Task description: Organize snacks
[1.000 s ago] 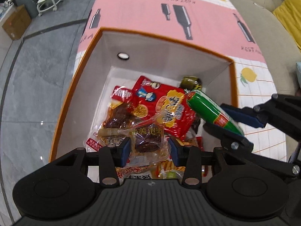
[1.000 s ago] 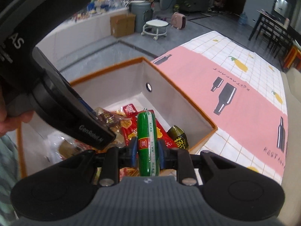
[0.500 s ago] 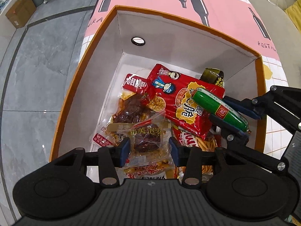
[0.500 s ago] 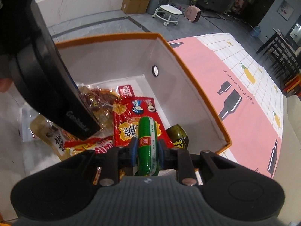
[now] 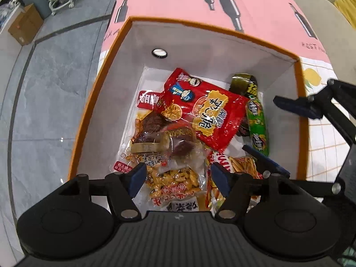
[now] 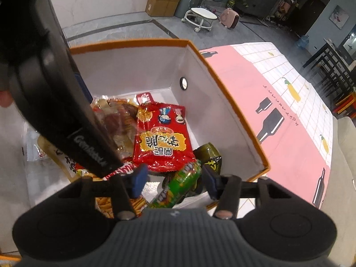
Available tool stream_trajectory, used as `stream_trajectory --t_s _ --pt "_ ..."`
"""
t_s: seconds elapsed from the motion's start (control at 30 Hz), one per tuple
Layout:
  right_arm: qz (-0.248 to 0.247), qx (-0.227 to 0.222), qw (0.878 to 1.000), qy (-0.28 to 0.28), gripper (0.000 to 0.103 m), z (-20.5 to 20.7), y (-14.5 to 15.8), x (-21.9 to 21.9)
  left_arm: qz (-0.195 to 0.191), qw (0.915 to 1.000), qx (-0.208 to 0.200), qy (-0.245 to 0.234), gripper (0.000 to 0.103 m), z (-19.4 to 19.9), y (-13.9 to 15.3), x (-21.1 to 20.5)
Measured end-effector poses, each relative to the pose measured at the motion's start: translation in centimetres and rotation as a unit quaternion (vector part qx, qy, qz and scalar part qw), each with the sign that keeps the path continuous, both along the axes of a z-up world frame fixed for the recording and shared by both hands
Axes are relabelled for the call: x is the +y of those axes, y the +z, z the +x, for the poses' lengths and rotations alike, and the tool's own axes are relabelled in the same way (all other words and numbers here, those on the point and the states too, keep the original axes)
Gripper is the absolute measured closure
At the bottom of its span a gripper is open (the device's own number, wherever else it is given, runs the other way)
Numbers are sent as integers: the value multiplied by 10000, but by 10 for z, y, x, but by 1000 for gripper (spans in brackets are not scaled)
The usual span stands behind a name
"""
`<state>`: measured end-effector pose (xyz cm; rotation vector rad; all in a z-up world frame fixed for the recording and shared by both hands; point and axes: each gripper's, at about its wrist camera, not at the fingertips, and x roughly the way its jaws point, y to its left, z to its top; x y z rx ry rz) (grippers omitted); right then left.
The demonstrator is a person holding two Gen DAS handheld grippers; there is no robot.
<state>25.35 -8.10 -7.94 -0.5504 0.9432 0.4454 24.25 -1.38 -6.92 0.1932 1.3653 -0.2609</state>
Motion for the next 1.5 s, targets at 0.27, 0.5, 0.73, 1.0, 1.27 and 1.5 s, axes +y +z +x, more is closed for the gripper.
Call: stream_trajectory --t_s 0.27,0.5,0.73,1.0,1.27,1.5 --pt "504 -478 9975 -109 25 -23 36 -15 -300 9973 -661 -46 23 -18 54 5" --pt "1355 -825 9856 -590 16 -51 83 -39 -68 9824 -1768 -599 23 -60 118 -1" --pt "2136 -1046 9674 -866 4 -99 126 -61 -133 9496 -3050 -706 23 -121 170 -5" --pt "2629 -1273 9485 -1225 4 -159 147 -82 -449 9253 -3750 -338 28 -180 183 -4" --pt "2727 -1515 9364 -1610 4 -200 144 -88 -275 9174 -3969 -54 27 -218 169 3" --pt "2520 -1664 9388 -1655 4 -226 129 -81 246 9230 -3841 7 20 -222 146 -6"
